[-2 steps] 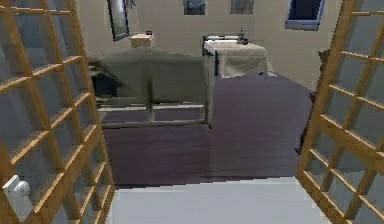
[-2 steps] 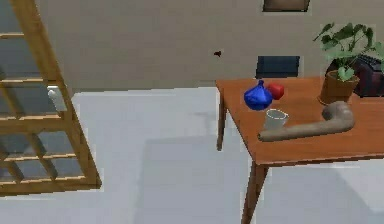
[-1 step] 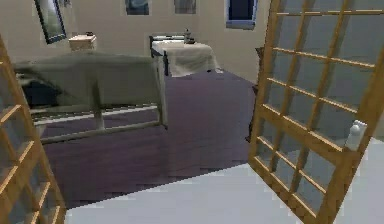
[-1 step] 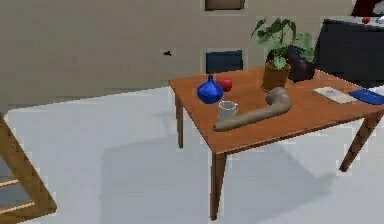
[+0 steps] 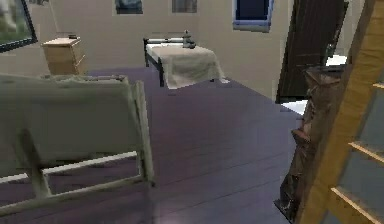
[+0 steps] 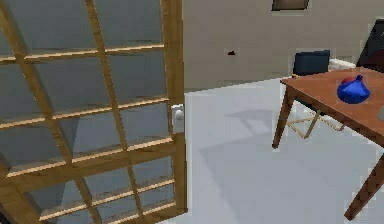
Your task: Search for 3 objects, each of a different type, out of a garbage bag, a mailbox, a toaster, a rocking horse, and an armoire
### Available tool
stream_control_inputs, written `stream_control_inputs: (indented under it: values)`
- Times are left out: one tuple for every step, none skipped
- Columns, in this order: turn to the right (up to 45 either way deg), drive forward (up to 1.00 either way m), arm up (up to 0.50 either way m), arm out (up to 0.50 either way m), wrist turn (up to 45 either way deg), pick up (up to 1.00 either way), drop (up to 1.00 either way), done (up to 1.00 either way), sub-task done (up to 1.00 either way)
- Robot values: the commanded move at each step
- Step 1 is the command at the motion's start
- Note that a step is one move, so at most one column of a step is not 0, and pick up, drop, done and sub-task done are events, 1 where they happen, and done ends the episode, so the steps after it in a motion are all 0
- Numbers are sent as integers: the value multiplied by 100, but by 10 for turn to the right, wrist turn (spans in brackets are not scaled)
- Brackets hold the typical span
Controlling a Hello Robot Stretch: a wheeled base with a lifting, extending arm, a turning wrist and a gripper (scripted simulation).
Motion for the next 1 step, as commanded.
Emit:
stream_control_inputs:
  values:
    - [30, 0, 0, 0, 0, 0, 0, 0, 0]
